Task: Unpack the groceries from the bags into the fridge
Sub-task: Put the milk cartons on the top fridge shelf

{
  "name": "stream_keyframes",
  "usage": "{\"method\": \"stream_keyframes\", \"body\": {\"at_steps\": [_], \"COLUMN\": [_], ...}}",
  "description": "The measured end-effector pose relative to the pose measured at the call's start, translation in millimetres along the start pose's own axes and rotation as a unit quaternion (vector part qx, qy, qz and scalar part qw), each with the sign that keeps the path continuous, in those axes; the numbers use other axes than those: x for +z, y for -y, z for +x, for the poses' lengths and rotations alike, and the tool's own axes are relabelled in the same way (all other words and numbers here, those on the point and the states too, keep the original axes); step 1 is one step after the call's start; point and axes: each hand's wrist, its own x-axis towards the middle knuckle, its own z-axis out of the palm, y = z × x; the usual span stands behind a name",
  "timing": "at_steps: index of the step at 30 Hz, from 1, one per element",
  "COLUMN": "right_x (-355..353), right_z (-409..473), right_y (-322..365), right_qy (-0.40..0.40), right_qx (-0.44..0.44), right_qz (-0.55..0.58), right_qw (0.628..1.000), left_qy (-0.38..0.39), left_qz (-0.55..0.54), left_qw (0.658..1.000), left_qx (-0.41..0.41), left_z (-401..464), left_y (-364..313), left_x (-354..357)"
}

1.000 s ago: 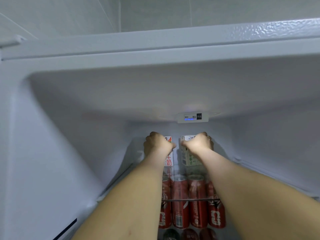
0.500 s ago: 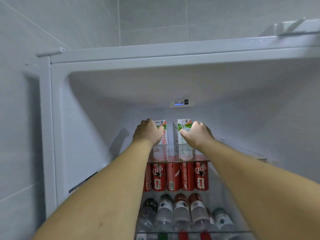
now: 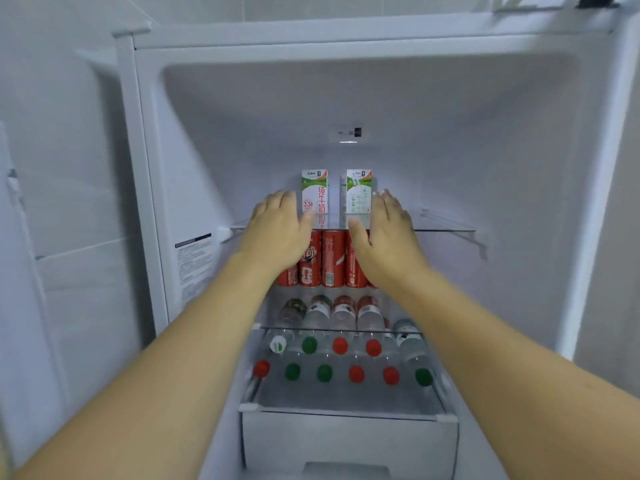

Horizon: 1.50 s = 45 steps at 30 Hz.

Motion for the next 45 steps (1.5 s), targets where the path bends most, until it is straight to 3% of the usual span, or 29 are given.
{"method": "stream_keyframes", "body": {"at_steps": [4, 13, 19, 33, 45], "right_x": [2, 34, 58, 86, 94], "right_z": [-41, -120, -137, -151, -137], "right_y": [3, -6, -2, 13, 33], "right_qy": [0.023, 0.251, 0.327, 0.408, 0.435], "right_qx": [0.012, 0.042, 0.043, 0.042, -0.055], "right_qz": [0.013, -0.006, -0.040, -0.047, -0.008], "right_qw": [1.000, 0.967, 0.943, 0.911, 0.899], "left_qy": [0.005, 0.105, 0.169, 0.189, 0.159], "left_qz": [-0.023, -0.021, 0.000, -0.003, 0.031], "left_qw": [1.000, 0.993, 0.983, 0.978, 0.974], "left_qx": [-0.020, -0.053, -0.065, -0.087, -0.159], "left_z": [-46, -145, -190, -214, -246], "left_y": [5, 33, 53, 60, 43], "left_x": [-6, 30, 48, 47, -2]}}
